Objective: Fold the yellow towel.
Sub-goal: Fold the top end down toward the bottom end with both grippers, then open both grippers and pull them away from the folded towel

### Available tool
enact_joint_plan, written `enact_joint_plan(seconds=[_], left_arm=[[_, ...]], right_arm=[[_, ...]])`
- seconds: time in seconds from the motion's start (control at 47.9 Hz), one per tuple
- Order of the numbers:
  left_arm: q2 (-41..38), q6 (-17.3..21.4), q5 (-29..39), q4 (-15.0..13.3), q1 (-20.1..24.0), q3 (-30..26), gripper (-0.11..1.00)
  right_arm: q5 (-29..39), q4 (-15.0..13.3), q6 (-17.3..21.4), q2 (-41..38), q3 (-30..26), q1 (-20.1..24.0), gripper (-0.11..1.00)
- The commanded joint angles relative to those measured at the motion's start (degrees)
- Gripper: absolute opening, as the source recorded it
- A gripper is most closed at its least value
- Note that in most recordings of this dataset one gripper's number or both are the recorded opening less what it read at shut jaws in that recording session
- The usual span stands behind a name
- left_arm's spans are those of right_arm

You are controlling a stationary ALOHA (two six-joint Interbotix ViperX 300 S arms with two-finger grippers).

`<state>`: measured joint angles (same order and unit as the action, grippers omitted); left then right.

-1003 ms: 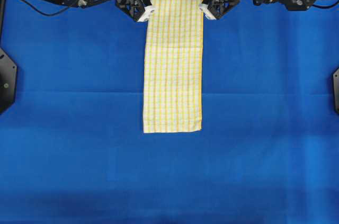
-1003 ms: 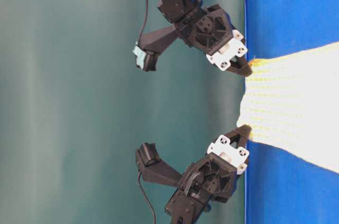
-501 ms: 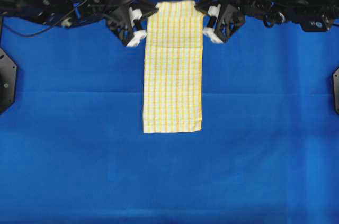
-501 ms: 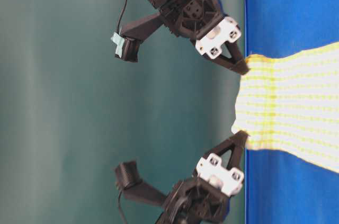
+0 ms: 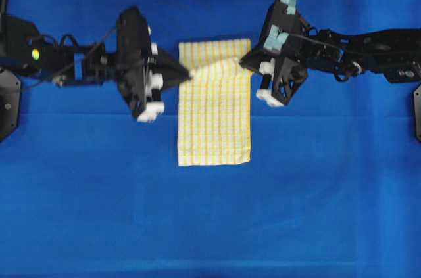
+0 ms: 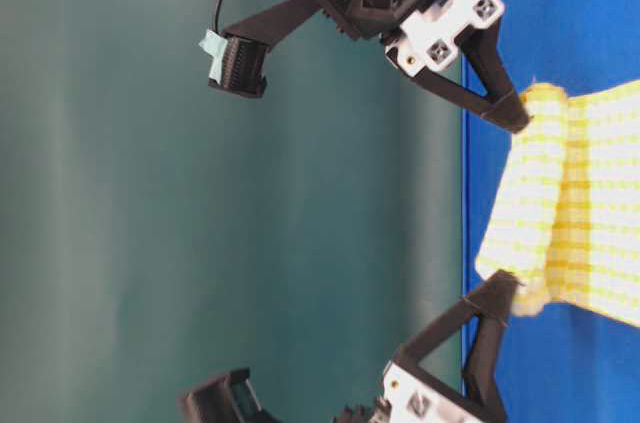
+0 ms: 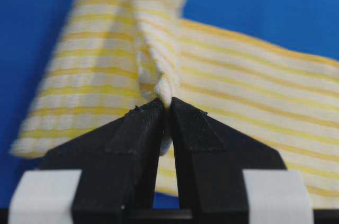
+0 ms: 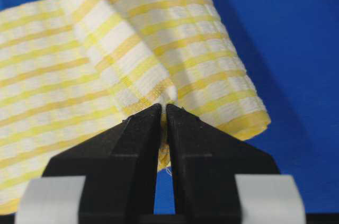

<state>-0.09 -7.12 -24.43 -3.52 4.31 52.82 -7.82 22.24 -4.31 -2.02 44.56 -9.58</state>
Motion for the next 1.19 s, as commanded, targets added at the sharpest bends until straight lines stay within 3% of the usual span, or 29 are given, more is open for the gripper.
enact_joint_plan(seconds=[0.0,0.397,1.17], left_arm=[[1.4,-0.1,-1.8,-0.2,-3.1,0.3,0.04],[0.4,-0.1,-3.6,-0.3,-11.3,0.7,0.04],[-4.2,0.5,-3.2,-0.2,-14.3,0.3,0.04]], right_arm=[[0.6,0.6,-0.1,1.9,-0.4,1.8,0.04],[2.6,1.5,-0.1,3.3,-0.3,10.3,0.04],[2.5,2.6,-0.1,-0.4,-1.2,15.2,0.04]])
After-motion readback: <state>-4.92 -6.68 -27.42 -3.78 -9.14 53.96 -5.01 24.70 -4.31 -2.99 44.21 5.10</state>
